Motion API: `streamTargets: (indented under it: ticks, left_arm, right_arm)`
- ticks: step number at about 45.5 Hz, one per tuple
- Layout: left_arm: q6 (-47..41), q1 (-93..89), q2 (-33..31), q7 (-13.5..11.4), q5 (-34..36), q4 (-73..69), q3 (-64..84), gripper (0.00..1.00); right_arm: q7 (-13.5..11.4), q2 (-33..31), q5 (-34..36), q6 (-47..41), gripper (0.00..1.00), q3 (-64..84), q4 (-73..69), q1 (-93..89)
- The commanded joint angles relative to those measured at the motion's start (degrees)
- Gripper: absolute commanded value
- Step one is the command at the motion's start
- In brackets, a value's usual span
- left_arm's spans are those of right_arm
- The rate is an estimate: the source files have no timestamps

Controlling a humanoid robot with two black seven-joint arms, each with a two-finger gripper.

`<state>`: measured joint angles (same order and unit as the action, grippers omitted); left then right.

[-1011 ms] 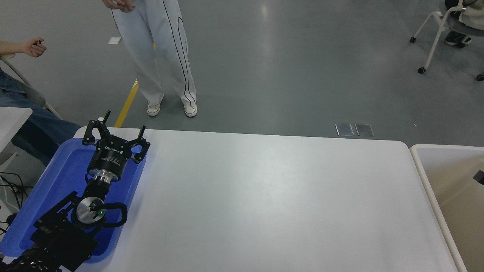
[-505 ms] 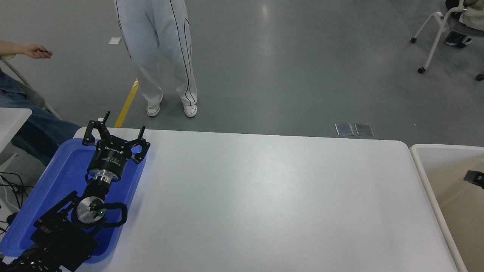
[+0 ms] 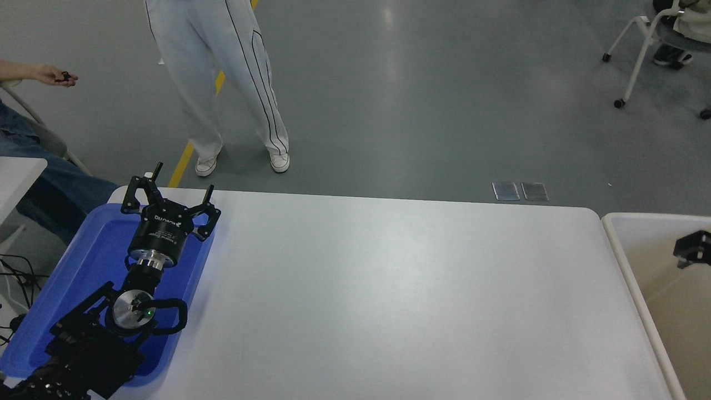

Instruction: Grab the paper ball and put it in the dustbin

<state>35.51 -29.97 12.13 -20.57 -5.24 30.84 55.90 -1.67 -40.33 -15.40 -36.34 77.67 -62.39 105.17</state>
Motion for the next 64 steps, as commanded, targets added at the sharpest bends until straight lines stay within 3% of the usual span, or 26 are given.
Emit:
streamTargets:
  ticks: [1, 29, 42, 54, 59, 64]
  left_arm:
    - [0.0, 0.0, 0.0, 0.0, -0.03, 0.01, 0.0, 1.0]
    - [-0.09, 0.0, 0.0, -0.09, -0.03, 0.0, 0.0, 1.0]
    - [-0.09, 0.0, 0.0, -0.09, -0.03, -0.08, 0.0, 1.0]
    - [-0.09, 0.0, 0.0, -0.09, -0.03, 0.0, 0.0, 1.0]
    - [-0.09, 0.0, 0.0, -0.09, -0.03, -0.08, 0.0, 1.0]
    - [-0.09, 0.0, 0.0, -0.09, -0.03, 0.0, 0.0, 1.0]
  right_arm:
    - [0.0, 6.83, -0.42, -8.66, 1.0, 2.75, -3.0, 10.75]
    - [0.0, 21.16, -1.12, -8.66, 1.0, -5.42, -13.29, 24.91]
    - [-0.08, 21.61, -1.74, -8.66, 1.0, -6.74, -13.29, 21.84]
    - [0.0, 5.45, -1.04, -8.66, 1.0, -11.83, -5.56, 12.62]
    - [0.0, -2.82, -0.95, -8.66, 1.0, -21.75, 2.16, 4.45]
    - [0.0, -5.73, -0.95, -8.66, 1.0, -35.18, 8.76, -7.85]
